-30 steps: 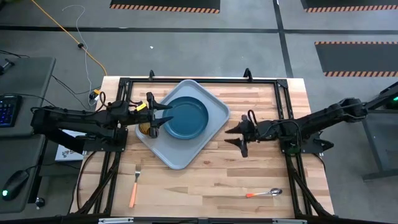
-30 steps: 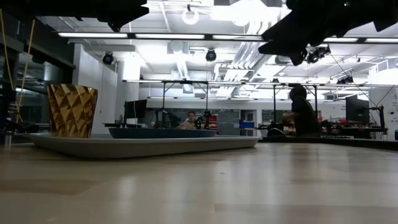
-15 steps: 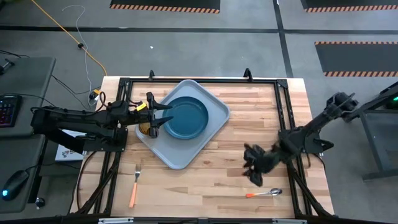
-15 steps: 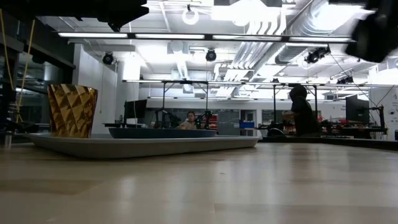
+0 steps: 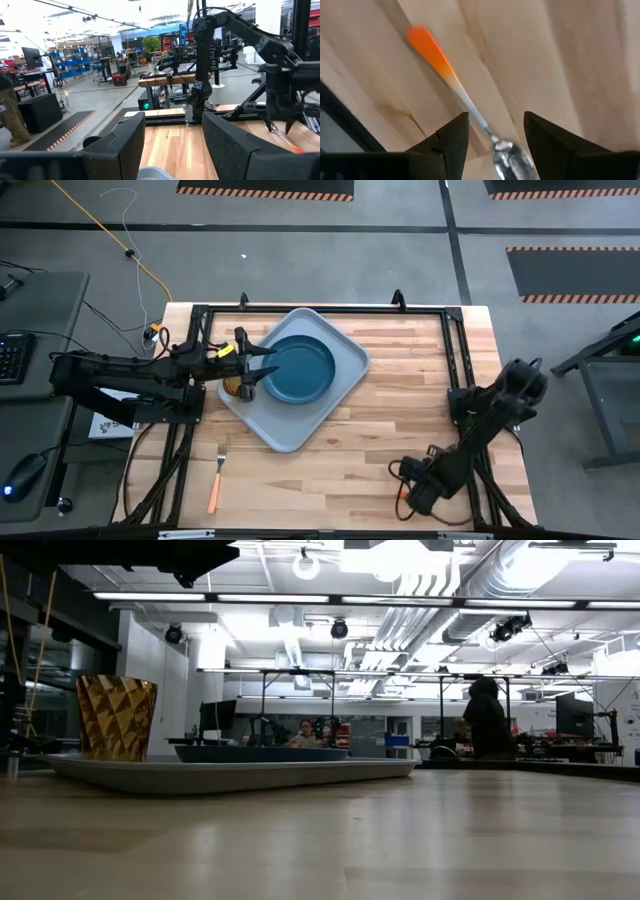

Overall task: Pick and place plate/cup/fork/spoon on tray
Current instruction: Put the spoon on the tray

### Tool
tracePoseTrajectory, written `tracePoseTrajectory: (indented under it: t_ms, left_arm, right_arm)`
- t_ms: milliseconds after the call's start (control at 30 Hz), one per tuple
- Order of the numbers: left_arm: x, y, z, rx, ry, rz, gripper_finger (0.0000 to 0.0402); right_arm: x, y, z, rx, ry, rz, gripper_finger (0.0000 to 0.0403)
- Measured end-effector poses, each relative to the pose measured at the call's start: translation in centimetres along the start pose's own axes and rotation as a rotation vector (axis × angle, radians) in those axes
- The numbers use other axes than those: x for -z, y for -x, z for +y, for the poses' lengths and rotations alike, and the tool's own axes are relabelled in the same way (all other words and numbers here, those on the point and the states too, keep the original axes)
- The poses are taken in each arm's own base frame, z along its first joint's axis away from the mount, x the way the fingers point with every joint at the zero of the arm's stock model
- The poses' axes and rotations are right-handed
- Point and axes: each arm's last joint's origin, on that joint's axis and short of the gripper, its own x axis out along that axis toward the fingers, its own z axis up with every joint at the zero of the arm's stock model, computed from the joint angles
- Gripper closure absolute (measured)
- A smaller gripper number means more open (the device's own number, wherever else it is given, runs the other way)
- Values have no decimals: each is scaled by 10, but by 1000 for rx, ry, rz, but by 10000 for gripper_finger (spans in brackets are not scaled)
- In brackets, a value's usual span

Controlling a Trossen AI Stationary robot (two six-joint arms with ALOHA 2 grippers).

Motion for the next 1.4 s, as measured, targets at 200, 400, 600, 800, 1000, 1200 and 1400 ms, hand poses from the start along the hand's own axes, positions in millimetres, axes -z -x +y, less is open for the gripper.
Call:
tracePoseTrajectory:
  t_ms: [200, 400, 600, 800, 1000, 1200, 1400]
  left_arm:
    - [0, 0, 0, 0, 0, 1, 213]
    - [0, 0, 0, 0, 0, 1, 213]
    - [0, 0, 0, 0, 0, 1, 213]
    - [0, 0, 0, 1, 0, 1, 213]
    - [0, 0, 0, 1, 1, 2, 213]
    - [0, 0, 0, 1, 1, 2, 213]
    - [0, 0, 0, 1, 1, 2, 213]
  right_arm:
    - [0, -14, 3, 25, -47, 104, 222]
    - [0, -13, 5, 6, -65, 115, 222]
    - [-1, -14, 9, -35, -82, 88, 222]
    - [-1, -21, 7, 21, -100, 132, 222]
    - [-1, -29, 8, 25, -69, 165, 222]
    - [-2, -30, 7, 45, -70, 153, 222]
    - [-2, -30, 8, 41, -80, 151, 235]
